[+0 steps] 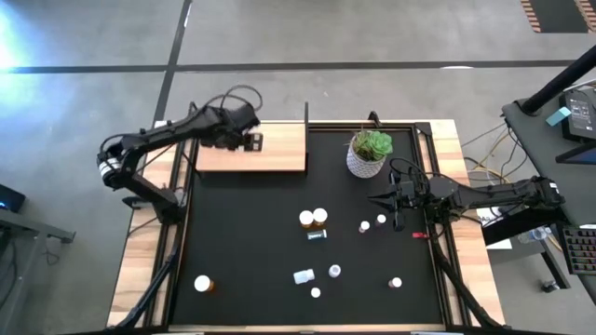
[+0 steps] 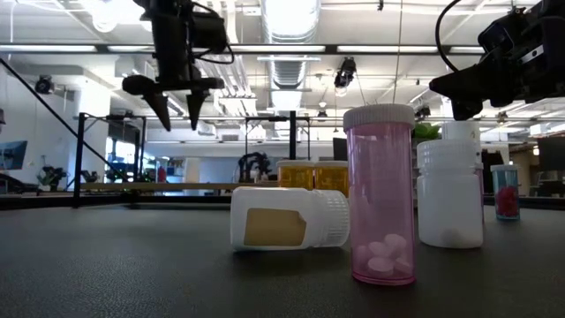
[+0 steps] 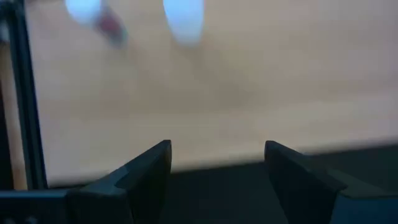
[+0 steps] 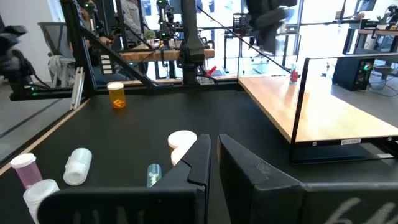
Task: Pick and place medicine bottles onto shelf by color
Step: Put the bottom left orange pill bottle on the shelf
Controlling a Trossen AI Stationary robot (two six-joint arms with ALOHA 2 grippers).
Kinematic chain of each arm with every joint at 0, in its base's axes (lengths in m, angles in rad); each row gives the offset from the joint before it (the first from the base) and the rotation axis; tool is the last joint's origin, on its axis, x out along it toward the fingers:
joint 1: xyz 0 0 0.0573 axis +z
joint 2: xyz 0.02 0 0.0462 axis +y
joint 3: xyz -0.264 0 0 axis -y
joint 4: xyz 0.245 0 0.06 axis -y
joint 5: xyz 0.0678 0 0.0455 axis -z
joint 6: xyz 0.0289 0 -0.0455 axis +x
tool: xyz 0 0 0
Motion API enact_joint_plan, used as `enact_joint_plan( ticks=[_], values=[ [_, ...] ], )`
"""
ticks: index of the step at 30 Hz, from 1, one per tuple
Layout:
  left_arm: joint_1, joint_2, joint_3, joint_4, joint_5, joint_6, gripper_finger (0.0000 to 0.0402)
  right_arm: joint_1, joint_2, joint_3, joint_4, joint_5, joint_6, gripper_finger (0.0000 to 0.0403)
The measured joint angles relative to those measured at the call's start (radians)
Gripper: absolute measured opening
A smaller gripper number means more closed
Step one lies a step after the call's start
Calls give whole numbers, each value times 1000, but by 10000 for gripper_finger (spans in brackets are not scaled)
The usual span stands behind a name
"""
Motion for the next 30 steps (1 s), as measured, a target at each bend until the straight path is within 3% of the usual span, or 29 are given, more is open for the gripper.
enact_joint_plan(
  ticks=[6, 14, 22, 30],
  values=[
    [-221, -49, -134, -21, 14, -228, 240, 0, 0, 0, 0, 0, 0, 22],
    [-574, -130, -283, -23, 28, -650, 240, 0, 0, 0, 0, 0, 0, 22],
    [-869, -121, -334, -52, 121, -1109, 240, 0, 0, 0, 0, 0, 0, 22],
    [-1048, -83, -327, -74, 195, -1403, 240, 0, 0, 0, 0, 0, 0, 22]
  ],
)
